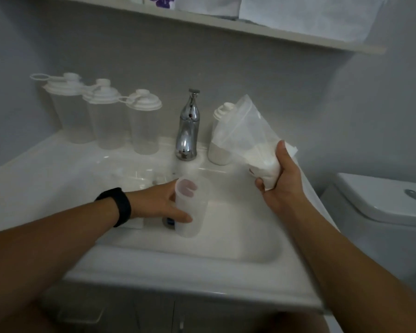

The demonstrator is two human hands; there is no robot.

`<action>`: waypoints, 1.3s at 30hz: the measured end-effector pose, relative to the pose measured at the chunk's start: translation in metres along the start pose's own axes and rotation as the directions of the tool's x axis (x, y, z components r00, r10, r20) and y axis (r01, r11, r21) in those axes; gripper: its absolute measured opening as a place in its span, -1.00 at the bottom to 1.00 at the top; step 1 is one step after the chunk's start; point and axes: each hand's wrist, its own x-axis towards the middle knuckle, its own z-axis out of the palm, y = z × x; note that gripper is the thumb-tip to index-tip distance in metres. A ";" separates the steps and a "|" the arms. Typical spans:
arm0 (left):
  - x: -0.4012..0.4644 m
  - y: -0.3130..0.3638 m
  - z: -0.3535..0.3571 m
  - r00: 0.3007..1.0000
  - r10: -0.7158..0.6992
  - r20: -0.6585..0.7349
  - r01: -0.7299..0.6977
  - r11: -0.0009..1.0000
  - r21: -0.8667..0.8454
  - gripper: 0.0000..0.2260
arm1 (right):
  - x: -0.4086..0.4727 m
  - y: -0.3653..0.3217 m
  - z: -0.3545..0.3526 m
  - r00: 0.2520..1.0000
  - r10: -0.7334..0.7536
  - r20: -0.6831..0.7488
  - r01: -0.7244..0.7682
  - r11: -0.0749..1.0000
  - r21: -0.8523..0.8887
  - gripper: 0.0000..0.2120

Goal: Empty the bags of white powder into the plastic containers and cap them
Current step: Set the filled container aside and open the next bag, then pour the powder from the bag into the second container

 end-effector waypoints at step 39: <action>0.013 0.006 -0.017 0.968 0.202 -0.151 -0.179 0.972 0.154 -0.31 | 0.021 0.006 -0.010 0.957 -0.230 0.176 0.281 0.885 -0.372 -0.48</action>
